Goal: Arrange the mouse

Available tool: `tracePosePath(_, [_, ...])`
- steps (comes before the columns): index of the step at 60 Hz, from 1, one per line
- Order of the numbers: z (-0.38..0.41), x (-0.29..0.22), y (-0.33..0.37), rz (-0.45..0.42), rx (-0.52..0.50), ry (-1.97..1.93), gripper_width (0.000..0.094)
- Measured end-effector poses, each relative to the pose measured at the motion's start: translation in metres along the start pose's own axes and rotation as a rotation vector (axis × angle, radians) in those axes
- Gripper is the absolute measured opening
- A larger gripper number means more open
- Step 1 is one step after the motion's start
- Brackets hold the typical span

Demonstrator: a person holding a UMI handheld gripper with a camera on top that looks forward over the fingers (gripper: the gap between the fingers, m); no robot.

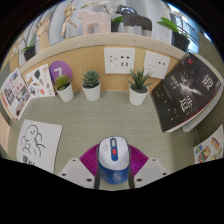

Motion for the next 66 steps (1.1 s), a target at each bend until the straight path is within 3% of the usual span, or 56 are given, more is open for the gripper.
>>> tracePosePath(8, [-0.001,-0.013,0.015,0.063,0.001,-0.085,0.0388])
tracePosePath(25, [0.016,-0.150,0.176,-0.264,0.123,-0.201,0.0389])
tracePosePath(37, [0.110,-0.186,0.247,-0.377,0.115,-0.208,0.0388])
tracePosePath(46, [0.199,-0.160,0.220,-0.327,0.049,-0.147,0.0385])
tracePosePath(66, [0.272,-0.014,0.081,-0.007,0.080,-0.085,0.0384])
Point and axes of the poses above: the point between the fingertips, and its own axes, seen from behind it with the camera up: z to the left, x down, y backward, against the way the camera looks, the point moved 5 cm from there along y, backward, against the way the camera looks, and after that the axes turned 11 degrees about x, right-handed, at the moved point
